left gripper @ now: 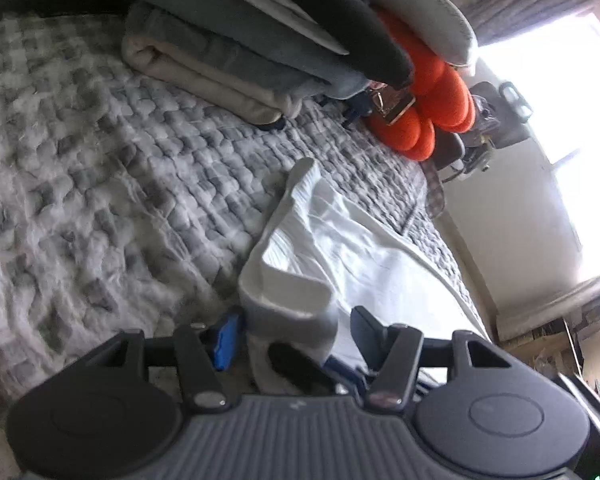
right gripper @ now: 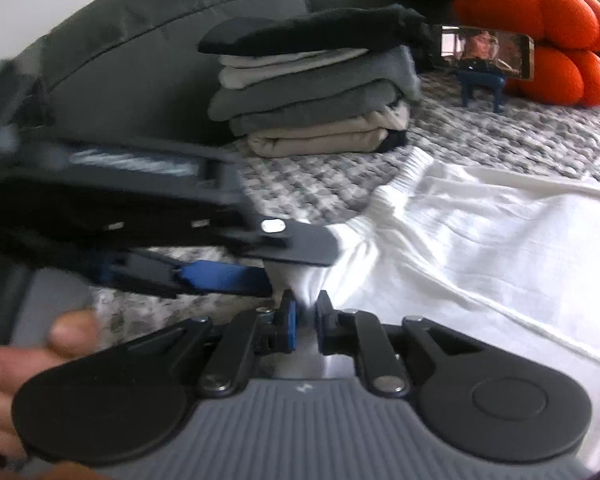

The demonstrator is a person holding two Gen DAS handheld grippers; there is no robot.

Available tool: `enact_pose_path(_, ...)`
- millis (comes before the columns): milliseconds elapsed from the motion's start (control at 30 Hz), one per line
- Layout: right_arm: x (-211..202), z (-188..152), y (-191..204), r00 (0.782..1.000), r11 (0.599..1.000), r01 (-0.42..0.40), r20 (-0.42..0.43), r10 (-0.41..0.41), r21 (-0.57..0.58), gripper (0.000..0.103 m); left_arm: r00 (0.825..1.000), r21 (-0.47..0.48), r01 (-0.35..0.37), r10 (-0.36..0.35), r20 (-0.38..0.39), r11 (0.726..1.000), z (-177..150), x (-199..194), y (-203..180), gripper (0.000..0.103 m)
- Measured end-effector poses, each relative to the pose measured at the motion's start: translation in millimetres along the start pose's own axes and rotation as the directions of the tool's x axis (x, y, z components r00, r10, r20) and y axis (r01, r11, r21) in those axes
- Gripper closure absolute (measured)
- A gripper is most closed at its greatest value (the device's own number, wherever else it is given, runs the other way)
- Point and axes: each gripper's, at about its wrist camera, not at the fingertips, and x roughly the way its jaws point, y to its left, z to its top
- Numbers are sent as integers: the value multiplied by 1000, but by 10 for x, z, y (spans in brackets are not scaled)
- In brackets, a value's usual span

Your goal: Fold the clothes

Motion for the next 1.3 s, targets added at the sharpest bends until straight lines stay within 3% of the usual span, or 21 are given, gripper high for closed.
enact_pose_path(33, -19, -13, 27, 1000, 1000, -4, -4, 4, -19, 85, 1000, 2, -15, 15, 0, 1000, 2, 15, 16, 51)
enact_pose_path(100, -77, -36, 74, 1000, 998, -8, -11, 7, -64, 84, 999, 11, -48, 48, -1, 999, 7, 40, 53, 90)
enact_pose_path(167, -191, -38, 71, 1000, 996, -10, -9, 10, -87, 84, 997, 2, -71, 71, 10, 997, 14, 17, 130, 95)
enact_pose_path(267, -392, -52, -14, 1000, 997, 10, 8, -9, -81, 83, 994, 8, -97, 96, 54, 995, 30, -84, 182, 97)
enact_pose_path(367, -585, -145, -159, 999, 999, 34, 14, -34, -36, 72, 990, 37, -105, 101, 98, 994, 27, -216, 163, 97)
enact_pose_path(433, -715, -230, -299, 998, 998, 58, 17, -59, 25, 72, 988, 66, -113, 105, 114, 991, 5, -289, 146, 97)
enact_pose_path(600, -918, -391, -620, 992, 979, 114, 30, -121, 171, 72, 983, 71, -159, 152, 101, 985, -1, -331, 179, 97)
enact_pose_path(833, -1120, -419, -769, 986, 968, 109, 98, -134, 226, 72, 970, 165, -241, 230, 85, 956, -28, -100, 127, 97)
enact_pose_path(967, -1168, -410, -905, 980, 953, 129, 110, -164, 275, 72, 969, 175, -242, 229, 91, 954, -31, -85, 143, 96)
enact_pose_path(1133, -1089, -205, -853, 981, 973, 149, 94, -167, 179, 71, 970, 169, -237, 225, 88, 957, -39, -107, 152, 96)
enact_pose_path(1233, -912, 126, -805, 988, 991, 127, 84, -131, 47, 57, 973, 164, -229, 219, 80, 960, -39, -124, 164, 96)
enact_pose_path(1300, -626, 375, -850, 996, 995, 90, 23, -89, -50, 52, 976, 148, -217, 208, 70, 965, -20, -128, 190, 96)
